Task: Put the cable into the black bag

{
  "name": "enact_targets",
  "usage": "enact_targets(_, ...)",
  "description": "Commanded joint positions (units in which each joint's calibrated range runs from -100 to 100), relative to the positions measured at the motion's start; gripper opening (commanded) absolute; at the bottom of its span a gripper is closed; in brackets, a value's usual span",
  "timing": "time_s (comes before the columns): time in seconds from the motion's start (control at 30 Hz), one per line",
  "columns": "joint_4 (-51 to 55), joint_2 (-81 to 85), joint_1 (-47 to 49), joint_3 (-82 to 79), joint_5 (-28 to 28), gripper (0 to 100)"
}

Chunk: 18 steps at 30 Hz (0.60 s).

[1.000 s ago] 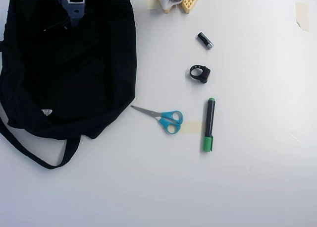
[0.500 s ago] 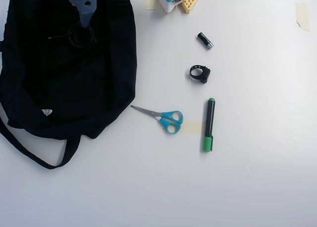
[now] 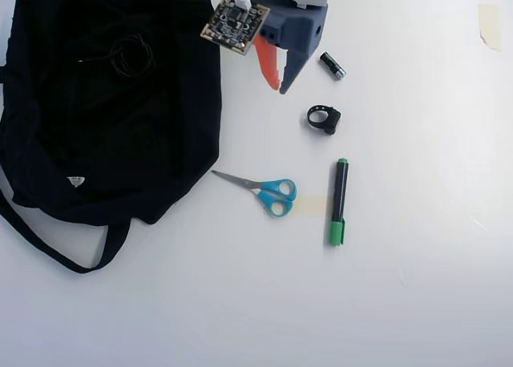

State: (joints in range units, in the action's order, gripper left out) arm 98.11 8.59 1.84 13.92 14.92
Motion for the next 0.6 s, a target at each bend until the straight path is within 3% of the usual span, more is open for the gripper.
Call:
enact_targets(0.0, -0.8, 2.1, 3.5, -0.3, -0.2, 2)
enact_targets(0.3, -1.5, 3.9, 3.9, -2.2, -0.2, 2)
enact_targets(0.57, -9.7, 23.7, 3.7, -27.6, -1.9, 2)
